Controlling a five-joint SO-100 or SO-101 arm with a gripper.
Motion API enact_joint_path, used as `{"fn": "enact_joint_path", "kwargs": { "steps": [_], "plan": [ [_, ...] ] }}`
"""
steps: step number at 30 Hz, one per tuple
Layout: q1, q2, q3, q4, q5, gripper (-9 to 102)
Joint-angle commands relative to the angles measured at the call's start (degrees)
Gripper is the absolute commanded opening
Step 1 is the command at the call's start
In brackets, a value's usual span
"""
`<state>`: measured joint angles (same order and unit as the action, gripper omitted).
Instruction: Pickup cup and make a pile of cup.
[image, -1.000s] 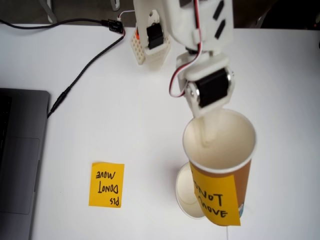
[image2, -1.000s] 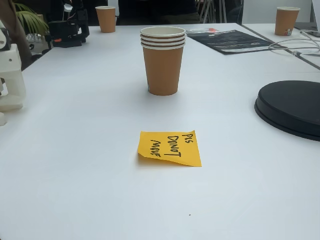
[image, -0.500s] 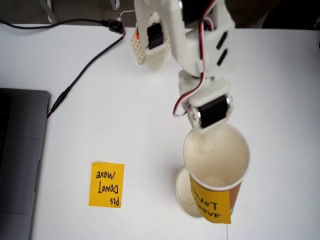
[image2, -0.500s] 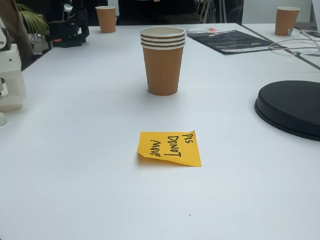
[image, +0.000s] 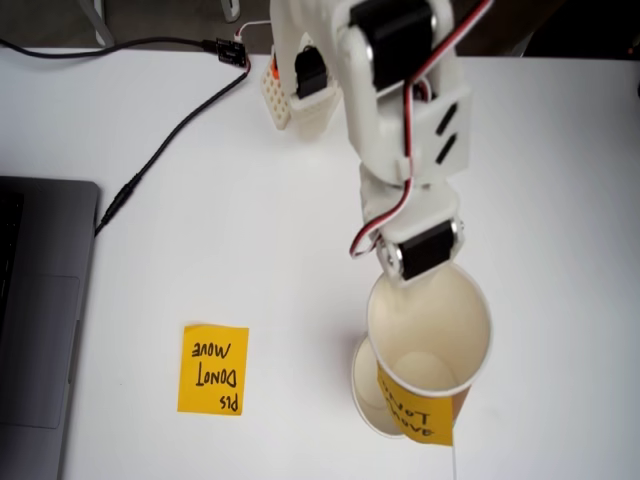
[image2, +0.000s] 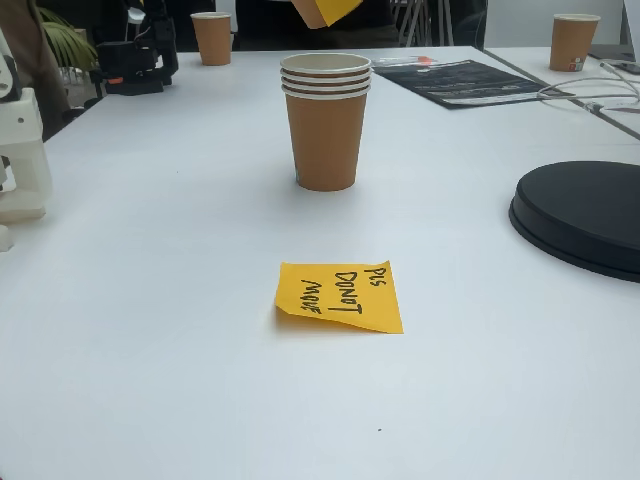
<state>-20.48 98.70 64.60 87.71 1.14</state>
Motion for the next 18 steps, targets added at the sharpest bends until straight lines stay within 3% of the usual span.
{"fn": "enact_joint_path", "kwargs": {
  "steps": [1,18],
  "plan": [
    [2.5,1.0,1.1,0.1,0.5,-7],
    [-0.5,5.7,4.5,2.0,0.8,-7]
  ]
}}
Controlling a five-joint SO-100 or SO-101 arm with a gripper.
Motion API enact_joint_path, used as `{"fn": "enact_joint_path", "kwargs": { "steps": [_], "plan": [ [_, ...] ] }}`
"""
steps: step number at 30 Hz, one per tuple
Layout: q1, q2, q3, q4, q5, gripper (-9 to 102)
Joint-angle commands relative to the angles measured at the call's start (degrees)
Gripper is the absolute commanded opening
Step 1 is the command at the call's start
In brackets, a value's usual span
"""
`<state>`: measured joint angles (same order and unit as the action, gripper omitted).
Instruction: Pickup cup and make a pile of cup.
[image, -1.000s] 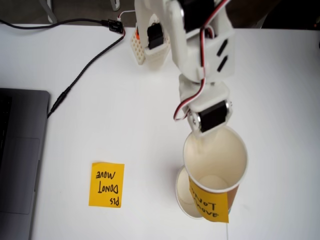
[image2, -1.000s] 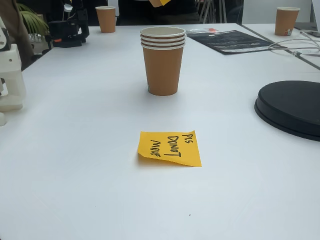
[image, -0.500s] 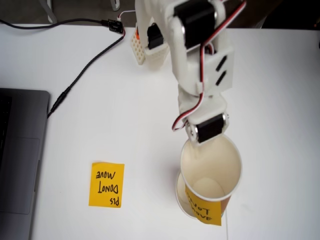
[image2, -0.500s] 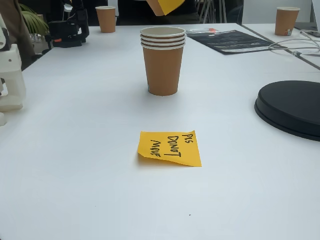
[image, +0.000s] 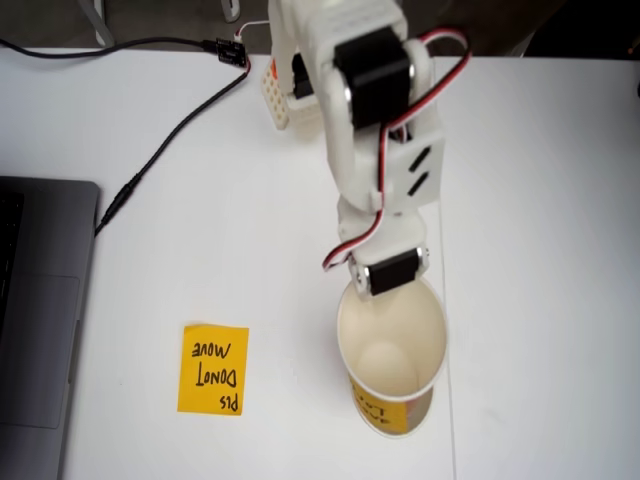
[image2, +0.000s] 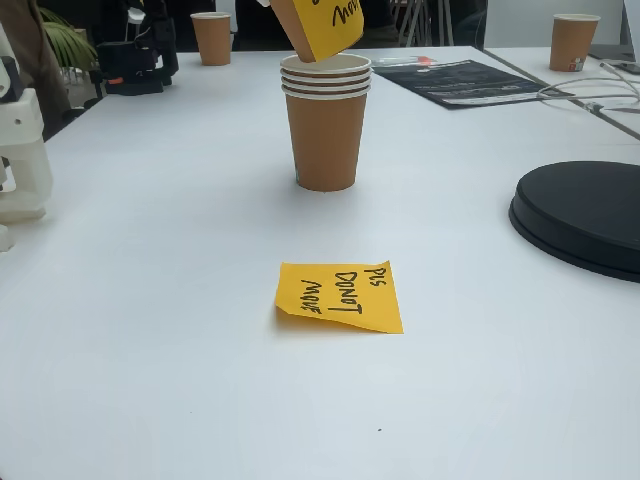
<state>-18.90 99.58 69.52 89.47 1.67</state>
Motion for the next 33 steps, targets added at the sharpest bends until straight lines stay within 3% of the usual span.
{"fn": "enact_joint_path", "kwargs": {
  "steps": [1,33],
  "plan": [
    [-2.5,4.9,-0.4,0.3,0.3,-7],
    [-2.8,1.4,-0.4,4.1,0.4,-7]
  ]
}}
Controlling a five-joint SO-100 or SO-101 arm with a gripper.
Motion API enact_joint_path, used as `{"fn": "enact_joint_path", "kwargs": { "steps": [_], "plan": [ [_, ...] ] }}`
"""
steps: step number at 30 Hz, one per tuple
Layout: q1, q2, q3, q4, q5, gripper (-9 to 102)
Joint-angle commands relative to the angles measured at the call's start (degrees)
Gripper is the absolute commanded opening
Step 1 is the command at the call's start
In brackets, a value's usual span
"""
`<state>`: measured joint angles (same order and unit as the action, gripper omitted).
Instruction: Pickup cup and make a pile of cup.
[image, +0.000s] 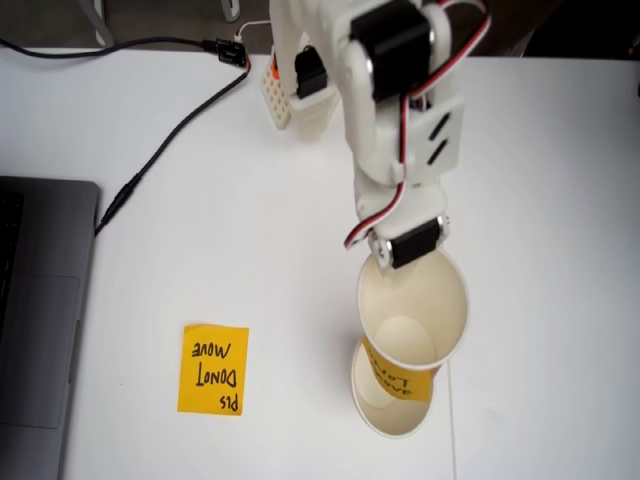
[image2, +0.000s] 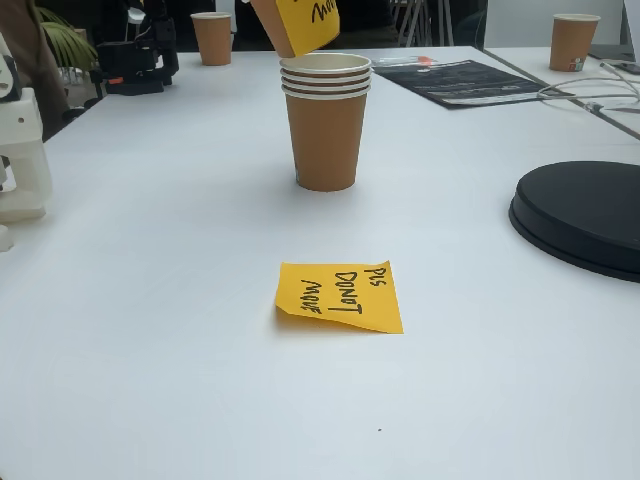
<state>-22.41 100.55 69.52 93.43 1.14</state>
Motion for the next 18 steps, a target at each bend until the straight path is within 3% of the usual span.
{"fn": "enact_joint_path", "kwargs": {
  "steps": [1,18],
  "plan": [
    [0.8,0.4,-0.4,0.2,0.9,-7],
    [2.2,0.2,-0.4,-5.2,0.3,-7]
  ]
}}
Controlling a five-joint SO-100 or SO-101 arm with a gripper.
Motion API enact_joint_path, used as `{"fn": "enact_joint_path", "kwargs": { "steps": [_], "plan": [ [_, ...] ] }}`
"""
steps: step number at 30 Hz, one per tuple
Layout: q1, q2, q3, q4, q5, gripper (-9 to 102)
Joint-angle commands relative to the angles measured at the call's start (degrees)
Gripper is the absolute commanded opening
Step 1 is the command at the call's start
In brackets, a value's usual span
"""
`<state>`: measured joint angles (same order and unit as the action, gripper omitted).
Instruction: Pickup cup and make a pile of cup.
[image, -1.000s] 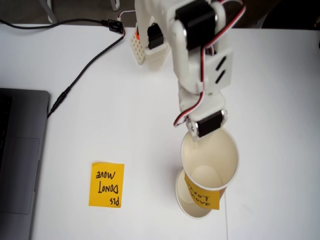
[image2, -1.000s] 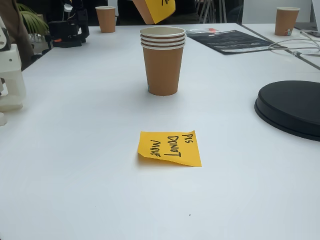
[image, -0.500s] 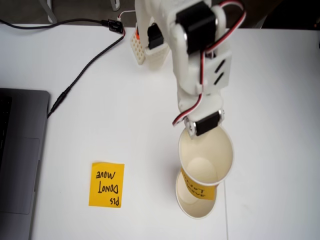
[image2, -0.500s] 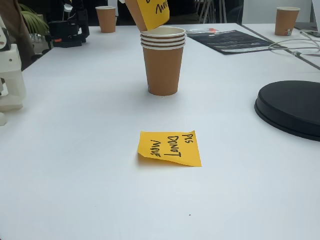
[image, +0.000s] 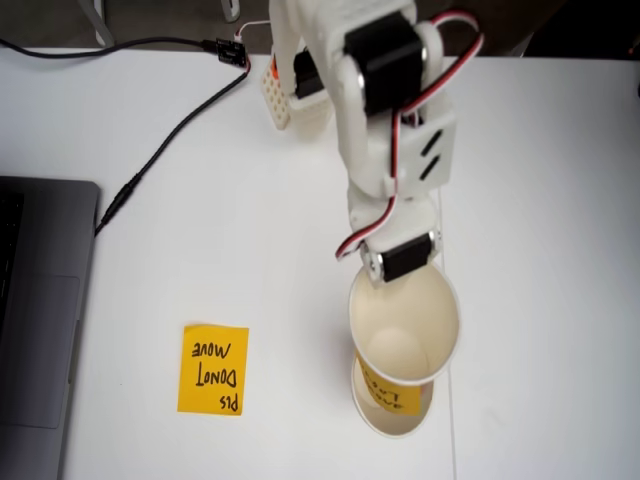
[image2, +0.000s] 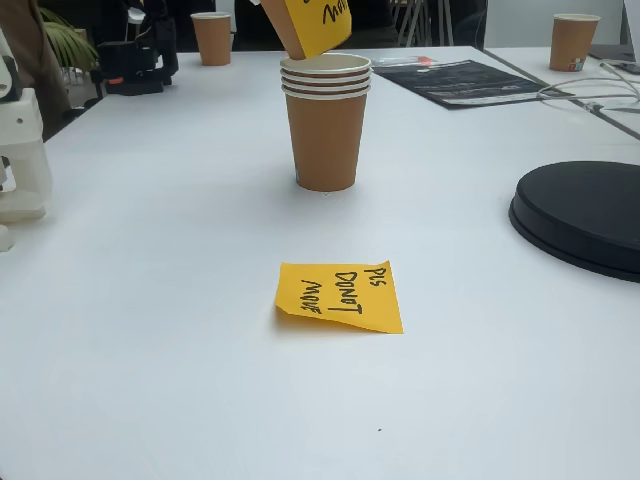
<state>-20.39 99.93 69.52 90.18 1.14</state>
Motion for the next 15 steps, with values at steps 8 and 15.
{"fn": "enact_joint_path", "kwargs": {
  "steps": [8,15],
  "plan": [
    [0.2,0.0,-0.2,-1.5,0.5,-7],
    [0.2,-3.1,-0.2,-1.4,0.7,-7]
  ]
}}
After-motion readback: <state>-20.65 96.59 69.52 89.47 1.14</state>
